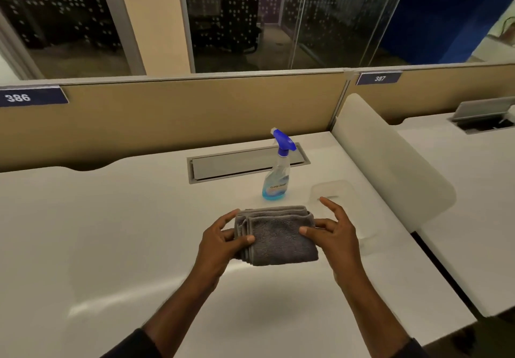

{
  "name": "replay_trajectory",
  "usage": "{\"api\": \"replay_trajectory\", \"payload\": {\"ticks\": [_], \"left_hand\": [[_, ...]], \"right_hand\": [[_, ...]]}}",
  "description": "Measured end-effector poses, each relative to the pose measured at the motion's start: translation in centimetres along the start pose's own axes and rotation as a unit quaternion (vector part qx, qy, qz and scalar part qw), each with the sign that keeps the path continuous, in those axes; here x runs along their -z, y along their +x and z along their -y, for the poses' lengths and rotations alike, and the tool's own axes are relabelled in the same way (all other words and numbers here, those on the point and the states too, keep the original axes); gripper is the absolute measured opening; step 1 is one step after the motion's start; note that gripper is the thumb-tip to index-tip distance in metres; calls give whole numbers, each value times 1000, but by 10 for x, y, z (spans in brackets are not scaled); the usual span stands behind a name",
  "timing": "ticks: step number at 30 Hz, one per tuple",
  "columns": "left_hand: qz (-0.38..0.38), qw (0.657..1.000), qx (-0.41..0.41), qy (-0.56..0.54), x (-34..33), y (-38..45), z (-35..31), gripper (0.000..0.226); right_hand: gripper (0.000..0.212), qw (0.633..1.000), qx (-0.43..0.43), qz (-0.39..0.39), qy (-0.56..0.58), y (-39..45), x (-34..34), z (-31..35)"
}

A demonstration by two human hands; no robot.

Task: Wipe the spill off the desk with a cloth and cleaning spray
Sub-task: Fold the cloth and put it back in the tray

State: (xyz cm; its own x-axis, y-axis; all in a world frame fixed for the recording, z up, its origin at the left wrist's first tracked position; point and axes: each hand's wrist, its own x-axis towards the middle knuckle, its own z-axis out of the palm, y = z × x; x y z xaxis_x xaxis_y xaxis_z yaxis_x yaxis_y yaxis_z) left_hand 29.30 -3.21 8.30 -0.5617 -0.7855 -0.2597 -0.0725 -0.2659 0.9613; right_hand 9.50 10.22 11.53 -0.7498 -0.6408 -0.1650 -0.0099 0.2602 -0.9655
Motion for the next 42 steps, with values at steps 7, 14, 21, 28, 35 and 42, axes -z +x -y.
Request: {"api": "replay_trajectory", "payload": {"ticks": [7,14,21,28,35,42], "left_hand": [[-33,999,23,15,-99,42,19,66],[-20,998,50,-11,-181,86,33,65],[-4,998,54,17,-223,121,42,67],[-30,995,41,91,-231,136,57,65],[-79,988,31,133,-232,142,78,56],[-92,984,65,140,-240,143,100,50]], "right_hand": [[72,998,-7,-14,-65,61,78,-20],[60,988,59,-38,-140,108,140,-9],[53,958,150,-66,-234,124,163,3],[44,936,170,-66,-301,130,156,-6],[40,900,203,-48,-384,144,149,-12],[27,934,77,-18,-347,174,147,-38]]}}
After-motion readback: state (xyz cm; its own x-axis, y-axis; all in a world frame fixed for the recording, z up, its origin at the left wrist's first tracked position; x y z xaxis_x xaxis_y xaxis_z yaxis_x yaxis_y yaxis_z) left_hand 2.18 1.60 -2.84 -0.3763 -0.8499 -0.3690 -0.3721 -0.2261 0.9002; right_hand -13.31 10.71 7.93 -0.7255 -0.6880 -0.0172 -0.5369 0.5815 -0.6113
